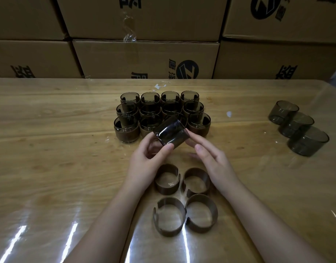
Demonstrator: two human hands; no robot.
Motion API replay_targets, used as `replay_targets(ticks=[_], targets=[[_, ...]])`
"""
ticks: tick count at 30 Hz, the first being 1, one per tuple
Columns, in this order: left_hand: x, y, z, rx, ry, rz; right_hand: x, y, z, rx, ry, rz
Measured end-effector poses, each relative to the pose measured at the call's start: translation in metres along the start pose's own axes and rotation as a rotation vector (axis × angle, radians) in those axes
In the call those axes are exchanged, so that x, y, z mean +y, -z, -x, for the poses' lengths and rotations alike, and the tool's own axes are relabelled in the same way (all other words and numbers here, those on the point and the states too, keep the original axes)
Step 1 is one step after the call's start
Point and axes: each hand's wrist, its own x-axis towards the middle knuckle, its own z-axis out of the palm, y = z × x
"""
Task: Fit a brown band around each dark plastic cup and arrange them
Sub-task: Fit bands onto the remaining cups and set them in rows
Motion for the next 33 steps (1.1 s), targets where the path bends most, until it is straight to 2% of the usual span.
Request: replay_targets(ticks=[4, 8, 20, 25, 33], targets=[[0.000, -0.001, -0.002, 0.080, 0.014, -0.005, 0.000, -0.001, 0.001, -0.031, 0.007, 0.036], [-0.002, -0.002, -0.004, 0.092, 0.027, -0.028, -0.002, -0.002, 0.001, -0.036, 0.054, 0.063], [-0.010, 0.000, -0.003, -0.027, -0.032, -0.180, 0.001, -0.002, 0.001, -0.006, 0.130, 0.156], [-0.001, 0.002, 0.001, -0.127, -0.070, -0.214, 0.002, -0.003, 0.000, -0.027, 0.073, 0.135], [-0.002, 0.004, 0.000, -0.148, -0.017, -0.026, 0.005, -0.003, -0.002, -0.074, -0.008, 0.095]])
